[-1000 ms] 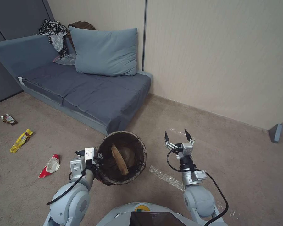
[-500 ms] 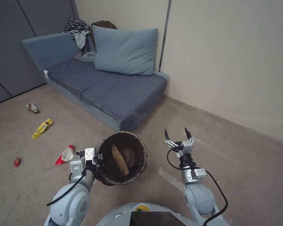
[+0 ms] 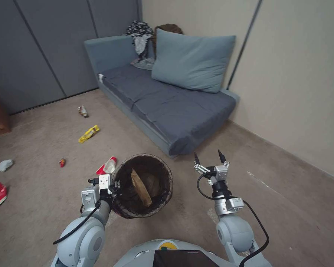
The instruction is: Pick up the trash bin, then pick up the garbage from the floor and place it into the trash bin.
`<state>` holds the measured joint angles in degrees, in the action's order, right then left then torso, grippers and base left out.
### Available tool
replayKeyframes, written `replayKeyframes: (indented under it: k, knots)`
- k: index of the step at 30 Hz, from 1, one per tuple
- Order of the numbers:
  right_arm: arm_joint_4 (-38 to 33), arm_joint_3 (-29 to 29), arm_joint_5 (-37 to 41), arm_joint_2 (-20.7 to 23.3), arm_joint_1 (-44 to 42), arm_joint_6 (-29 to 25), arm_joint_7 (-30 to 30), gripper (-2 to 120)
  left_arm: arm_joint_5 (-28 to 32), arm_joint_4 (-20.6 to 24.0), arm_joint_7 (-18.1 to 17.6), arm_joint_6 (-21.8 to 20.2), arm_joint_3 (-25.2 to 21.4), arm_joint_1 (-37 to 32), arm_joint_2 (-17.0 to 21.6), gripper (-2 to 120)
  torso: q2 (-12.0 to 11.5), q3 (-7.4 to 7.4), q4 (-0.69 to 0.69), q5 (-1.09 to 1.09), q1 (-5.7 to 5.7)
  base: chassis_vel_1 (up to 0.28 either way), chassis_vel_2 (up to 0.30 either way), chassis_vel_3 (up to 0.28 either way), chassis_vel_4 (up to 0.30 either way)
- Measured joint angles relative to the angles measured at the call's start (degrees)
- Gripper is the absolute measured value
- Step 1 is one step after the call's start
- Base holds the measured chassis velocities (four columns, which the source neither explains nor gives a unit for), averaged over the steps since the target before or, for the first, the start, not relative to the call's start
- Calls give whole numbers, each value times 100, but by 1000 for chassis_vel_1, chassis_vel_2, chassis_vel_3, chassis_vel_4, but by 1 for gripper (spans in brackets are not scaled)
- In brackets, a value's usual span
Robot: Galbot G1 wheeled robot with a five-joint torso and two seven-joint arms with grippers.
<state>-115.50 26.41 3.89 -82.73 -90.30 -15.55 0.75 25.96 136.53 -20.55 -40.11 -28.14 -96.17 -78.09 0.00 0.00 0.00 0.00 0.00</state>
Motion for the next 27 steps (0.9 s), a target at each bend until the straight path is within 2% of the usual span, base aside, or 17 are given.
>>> replayKeyframes:
  k: [27]
  knots:
    - [-21,-7,-76,27,42,-102,-142,100,28,15,16,1,-12,44,-101,2,0,0,-1,0,0,124,123,128,126]
